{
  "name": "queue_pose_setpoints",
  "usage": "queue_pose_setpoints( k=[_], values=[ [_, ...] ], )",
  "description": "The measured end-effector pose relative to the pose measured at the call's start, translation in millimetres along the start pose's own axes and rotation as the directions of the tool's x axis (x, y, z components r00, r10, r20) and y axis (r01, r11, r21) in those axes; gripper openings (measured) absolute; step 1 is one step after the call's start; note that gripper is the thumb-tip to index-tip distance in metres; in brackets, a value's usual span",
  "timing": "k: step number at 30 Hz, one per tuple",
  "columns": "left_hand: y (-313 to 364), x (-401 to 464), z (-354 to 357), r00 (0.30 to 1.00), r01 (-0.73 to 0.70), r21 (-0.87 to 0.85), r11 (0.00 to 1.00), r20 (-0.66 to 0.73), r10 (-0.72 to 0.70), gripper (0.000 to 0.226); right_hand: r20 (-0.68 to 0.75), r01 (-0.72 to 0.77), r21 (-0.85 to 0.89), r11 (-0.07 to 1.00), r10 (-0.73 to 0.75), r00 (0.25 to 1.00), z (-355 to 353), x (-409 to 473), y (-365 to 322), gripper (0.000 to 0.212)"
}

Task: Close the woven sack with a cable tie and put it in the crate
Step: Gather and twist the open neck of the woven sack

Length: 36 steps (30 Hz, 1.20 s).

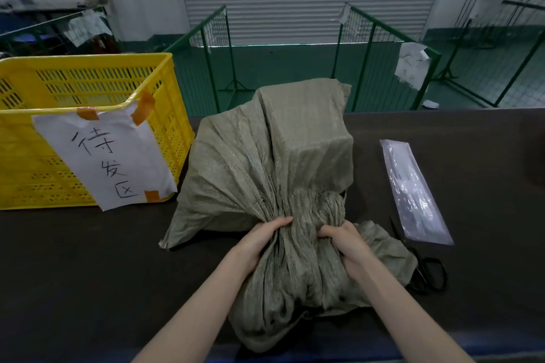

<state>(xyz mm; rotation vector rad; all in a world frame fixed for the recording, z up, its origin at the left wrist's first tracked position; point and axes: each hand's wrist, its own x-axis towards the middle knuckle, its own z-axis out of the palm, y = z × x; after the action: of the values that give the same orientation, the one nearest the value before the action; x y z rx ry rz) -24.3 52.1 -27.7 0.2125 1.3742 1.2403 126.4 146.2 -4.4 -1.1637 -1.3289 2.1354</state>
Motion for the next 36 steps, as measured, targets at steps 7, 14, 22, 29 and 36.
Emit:
queue_pose_setpoints(
  k=[7, 14, 22, 29, 36],
  values=[
    [5, -8, -2, 0.999, -0.036, 0.235, 0.971, -0.001, 0.037, 0.057, 0.077, -0.141, 0.052, 0.989, 0.136, 0.988, -1, -2, -4, 0.028],
    [9, -18, 1, 0.956, -0.279, 0.389, 0.878, 0.028, 0.291, 0.05, 0.054, -0.102, 0.001, 0.995, 0.102, 0.993, -14, 11, 7, 0.083],
    [5, -31, -8, 0.986, -0.144, 0.28, 0.949, 0.121, 0.114, 0.049, -0.049, -0.006, -0.016, 1.0, 0.006, 0.999, -14, 11, -2, 0.009],
    [7, -33, 0, 0.994, -0.05, 0.142, 0.989, 0.1, 0.036, 0.049, 0.051, -0.007, -0.293, 0.956, 0.023, 0.998, 1, 10, 14, 0.044],
    [11, -14, 23, 0.999, 0.044, 0.125, 0.991, 0.024, -0.048, 0.049, 0.112, 0.174, -0.407, 0.897, -0.14, 0.984, 9, -11, 24, 0.018]
  ],
)
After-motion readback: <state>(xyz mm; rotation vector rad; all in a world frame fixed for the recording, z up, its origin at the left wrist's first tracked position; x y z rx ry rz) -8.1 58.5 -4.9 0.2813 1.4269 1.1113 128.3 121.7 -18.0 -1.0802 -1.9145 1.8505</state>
